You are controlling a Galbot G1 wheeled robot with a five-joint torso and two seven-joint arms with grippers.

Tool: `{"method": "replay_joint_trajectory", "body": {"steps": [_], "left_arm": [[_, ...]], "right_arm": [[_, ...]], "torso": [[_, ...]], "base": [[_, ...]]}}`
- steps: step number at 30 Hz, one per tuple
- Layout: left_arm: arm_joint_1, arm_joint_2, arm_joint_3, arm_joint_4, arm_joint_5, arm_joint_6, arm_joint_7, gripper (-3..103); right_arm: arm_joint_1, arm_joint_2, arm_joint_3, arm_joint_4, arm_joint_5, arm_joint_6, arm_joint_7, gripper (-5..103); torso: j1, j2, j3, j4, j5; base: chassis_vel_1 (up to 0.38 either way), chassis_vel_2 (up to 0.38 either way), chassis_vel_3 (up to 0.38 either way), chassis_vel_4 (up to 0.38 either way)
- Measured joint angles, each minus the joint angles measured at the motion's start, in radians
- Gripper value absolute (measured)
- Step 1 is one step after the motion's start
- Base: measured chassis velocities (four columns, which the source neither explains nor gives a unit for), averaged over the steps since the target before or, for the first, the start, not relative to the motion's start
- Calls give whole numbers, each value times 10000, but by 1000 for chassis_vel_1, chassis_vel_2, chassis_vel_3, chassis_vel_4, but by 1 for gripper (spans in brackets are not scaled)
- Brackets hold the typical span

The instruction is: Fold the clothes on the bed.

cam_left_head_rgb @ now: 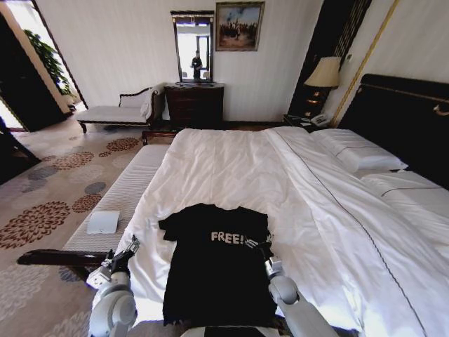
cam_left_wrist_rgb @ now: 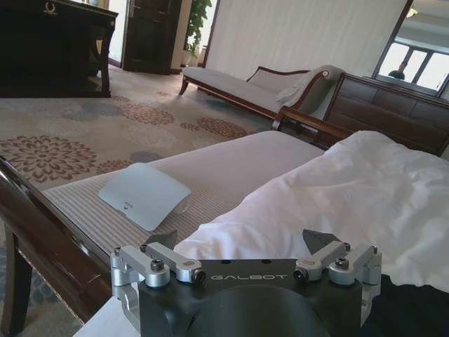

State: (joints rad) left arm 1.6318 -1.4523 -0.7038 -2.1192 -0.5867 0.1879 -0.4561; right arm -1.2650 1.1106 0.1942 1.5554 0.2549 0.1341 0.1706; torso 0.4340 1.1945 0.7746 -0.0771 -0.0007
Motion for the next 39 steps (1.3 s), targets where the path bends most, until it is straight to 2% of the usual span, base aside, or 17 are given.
{"method": "replay_joint_trajectory", "body": {"steps": [3, 8, 15, 18, 19, 20, 23, 25, 29, 31, 33, 34, 36, 37, 39], "left_arm": [[-60, -14, 16, 112, 12, 0, -5, 100], [-131, 2, -46, 194, -19, 0, -8, 100], [-179, 37, -146, 312, -96, 0, -8, 100], [-222, 44, -164, 385, -125, 0, -6, 100], [-238, 45, -168, 406, -134, -1, -6, 100], [-255, 46, -173, 427, -142, -1, -6, 100], [-321, 56, -210, 496, -195, -2, -5, 100], [-327, 58, -219, 502, -208, -2, -5, 100], [-349, 67, -256, 514, -266, -2, -4, 100], [-350, 68, -263, 514, -270, -2, -3, 100], [-350, 69, -268, 513, -272, -2, -3, 100], [-350, 69, -268, 513, -272, -2, -3, 100], [-344, 69, -269, 502, -272, -3, -3, 100], [-333, 69, -269, 491, -271, -5, -4, 100], [-295, 67, -265, 459, -255, -10, -3, 100]], "right_arm": [[416, -566, -408, 41, 1032, -438, 54, 100], [868, -1116, -1023, 51, 1775, -688, 109, 100], [1154, -1251, -1511, 35, 2131, -786, 175, 102], [1280, -1175, -1668, -51, 2138, -765, 183, 99], [1313, -1161, -1718, -71, 2142, -754, 182, 94], [1353, -1151, -1789, -96, 2154, -745, 181, 94], [1466, -1132, -2009, -247, 2161, -740, 172, 78], [1476, -1124, -2027, -270, 2158, -739, 171, 78], [1468, -1075, -2080, -327, 2131, -716, 180, 56], [1444, -1074, -2077, -325, 2127, -706, 180, 56], [1388, -1079, -2041, -321, 2107, -666, 180, 44], [1388, -1079, -2041, -321, 2107, -666, 180, 44], [1359, -1081, -2006, -318, 2095, -628, 180, 33], [1350, -1081, -1988, -317, 2089, -603, 181, 33], [1348, -1064, -1950, -316, 2074, -552, 181, 22]], "torso": [[1, 0, 1, 2, 2], [1, 0, 0, 3, 1], [1, -1, 0, 3, 1], [0, 0, 0, 2, 0], [1, 0, 0, 3, 0], [1, 0, 0, 3, 0], [1, -1, 0, 3, -1], [0, -1, 0, 2, 0], [1, 0, 0, 3, 0], [0, -1, 0, 3, 0], [0, 0, 0, 2, -1], [0, 0, 0, 2, -1], [1, 0, 0, 2, 0], [0, 0, 0, 2, 0], [1, 0, -1, 2, 0]], "base": [[0, 0, 0, 0], [0, 0, 0, 0], [0, 0, 0, 0], [0, 0, 0, 0], [0, 0, 0, 0], [0, 0, 0, 0], [0, 0, 0, 0], [0, 0, 0, 0], [0, 0, 0, 0], [0, 0, 0, 0], [0, 0, 0, 0], [0, 0, 0, 0], [0, 0, 0, 0], [0, 0, 0, 0], [0, 0, 0, 0]]}}
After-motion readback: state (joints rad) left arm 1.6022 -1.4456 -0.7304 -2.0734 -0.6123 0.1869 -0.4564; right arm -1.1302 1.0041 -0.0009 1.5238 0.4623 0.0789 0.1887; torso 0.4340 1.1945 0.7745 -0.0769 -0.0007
